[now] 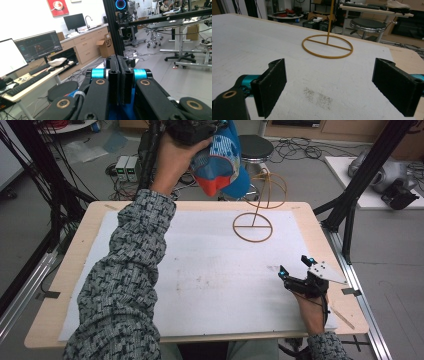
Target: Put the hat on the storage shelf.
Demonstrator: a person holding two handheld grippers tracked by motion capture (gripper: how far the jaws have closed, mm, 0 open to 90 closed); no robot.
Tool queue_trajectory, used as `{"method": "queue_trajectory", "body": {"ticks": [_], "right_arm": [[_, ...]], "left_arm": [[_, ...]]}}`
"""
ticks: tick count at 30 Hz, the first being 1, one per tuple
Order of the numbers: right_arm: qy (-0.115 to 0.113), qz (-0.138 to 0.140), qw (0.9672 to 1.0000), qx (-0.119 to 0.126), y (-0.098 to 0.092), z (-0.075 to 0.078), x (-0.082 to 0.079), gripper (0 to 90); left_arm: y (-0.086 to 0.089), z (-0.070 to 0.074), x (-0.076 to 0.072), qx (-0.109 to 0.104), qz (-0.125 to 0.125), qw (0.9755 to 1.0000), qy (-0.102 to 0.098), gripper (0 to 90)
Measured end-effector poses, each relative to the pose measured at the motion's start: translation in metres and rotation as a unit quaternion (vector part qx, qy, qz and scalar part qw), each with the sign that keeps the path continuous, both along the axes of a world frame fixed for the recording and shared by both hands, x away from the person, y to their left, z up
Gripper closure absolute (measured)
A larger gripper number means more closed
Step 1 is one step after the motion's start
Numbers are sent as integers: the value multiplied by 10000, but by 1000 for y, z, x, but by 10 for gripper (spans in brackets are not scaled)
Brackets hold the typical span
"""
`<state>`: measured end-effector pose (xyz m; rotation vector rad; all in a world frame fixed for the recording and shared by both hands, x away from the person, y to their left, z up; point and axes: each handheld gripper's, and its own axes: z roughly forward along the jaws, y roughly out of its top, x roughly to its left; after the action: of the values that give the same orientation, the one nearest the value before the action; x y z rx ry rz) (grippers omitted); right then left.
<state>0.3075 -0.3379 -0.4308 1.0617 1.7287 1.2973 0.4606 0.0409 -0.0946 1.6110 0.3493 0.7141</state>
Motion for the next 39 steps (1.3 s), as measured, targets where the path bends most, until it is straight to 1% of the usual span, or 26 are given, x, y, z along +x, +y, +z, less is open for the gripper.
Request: {"method": "queue_trajectory", "body": {"ticks": [2,4,9,10,12,14,17,19,22,23,25,28,30,33,35,39], "right_arm": [[4,5,10000,-13,0,0,0,116],[7,-3,10000,-25,0,0,0,116],[31,3,10000,-10,-1,0,-2,116],[28,4,10000,6,-1,0,-2,116],[11,-16,10000,-12,-2,0,-2,116],[39,-29,10000,37,-3,0,-3,116],[49,-51,10000,41,-5,0,-4,116],[27,-52,10000,34,-6,-1,-4,116],[43,-58,10000,39,-6,-1,-5,116],[50,-67,10000,43,-7,-1,-6,116],[54,-63,10000,56,-7,-1,-6,116],[54,-60,9999,71,-8,-1,-6,116],[41,-66,10000,58,-8,-1,-6,116],[36,-51,10000,68,-8,-1,-6,116],[43,-40,10000,64,-8,-1,-6,117],[34,-30,10000,61,-7,0,-6,116]], "left_arm": [[-6,3,5,69,-20,10000,-11,878],[-14,6,9,71,-69,9999,-36,879],[-32,9,21,121,-168,9998,-24,879],[-36,9,24,75,-211,9997,-25,879],[-43,9,28,89,-244,9997,-7,879],[-50,8,32,92,-287,9995,15,879],[-60,6,37,78,-346,9994,38,879],[-67,5,40,107,-378,9992,67,879],[-76,3,44,155,-424,9990,55,879],[-79,2,45,166,-437,9989,28,879],[-84,0,48,144,-464,9988,62,879],[-90,-7,55,210,-441,9987,138,879],[-91,-12,59,206,-449,9985,218,879],[-94,-17,64,243,-486,9983,232,879],[-95,-21,68,226,-562,9979,237,879],[-99,-28,74,326,-600,9973,281,879]]}}
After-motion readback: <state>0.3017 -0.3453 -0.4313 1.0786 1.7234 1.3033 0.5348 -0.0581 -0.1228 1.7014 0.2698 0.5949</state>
